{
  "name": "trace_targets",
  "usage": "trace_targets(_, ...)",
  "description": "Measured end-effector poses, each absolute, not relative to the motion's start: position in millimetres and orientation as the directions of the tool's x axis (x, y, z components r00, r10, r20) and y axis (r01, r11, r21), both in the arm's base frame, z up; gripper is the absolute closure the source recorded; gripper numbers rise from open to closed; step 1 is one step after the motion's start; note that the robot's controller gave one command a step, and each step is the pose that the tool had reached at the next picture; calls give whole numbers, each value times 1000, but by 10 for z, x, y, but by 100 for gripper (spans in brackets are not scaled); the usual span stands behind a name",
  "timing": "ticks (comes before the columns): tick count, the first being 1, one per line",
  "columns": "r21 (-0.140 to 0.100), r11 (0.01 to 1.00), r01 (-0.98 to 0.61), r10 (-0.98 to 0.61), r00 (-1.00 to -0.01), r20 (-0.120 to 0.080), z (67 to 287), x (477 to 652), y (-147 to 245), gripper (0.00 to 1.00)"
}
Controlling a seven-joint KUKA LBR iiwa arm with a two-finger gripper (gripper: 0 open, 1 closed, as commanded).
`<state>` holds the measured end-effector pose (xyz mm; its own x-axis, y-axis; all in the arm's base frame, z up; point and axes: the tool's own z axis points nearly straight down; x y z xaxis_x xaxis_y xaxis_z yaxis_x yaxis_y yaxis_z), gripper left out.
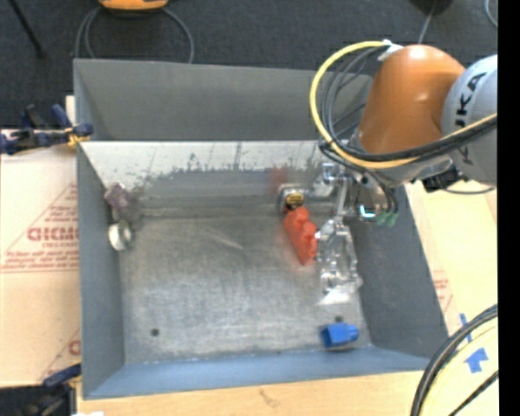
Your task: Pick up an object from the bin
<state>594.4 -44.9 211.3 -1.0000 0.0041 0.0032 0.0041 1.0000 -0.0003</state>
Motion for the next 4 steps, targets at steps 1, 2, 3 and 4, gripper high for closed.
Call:
trace_targets(1, 2, 993, 119, 119, -993, -8, 840, 6378, -819, 0)
trace_targets(2, 3, 959, 285, 285, -959, -7, 1019, 6436, -684, 0)
trace_targets(3, 2, 890, 455, 455, -890, 4, 1005, 6499, -723, 0)
trace_targets(4, -3, 809, 588, 588, -809, 3, 733, 6447, -712, 0)
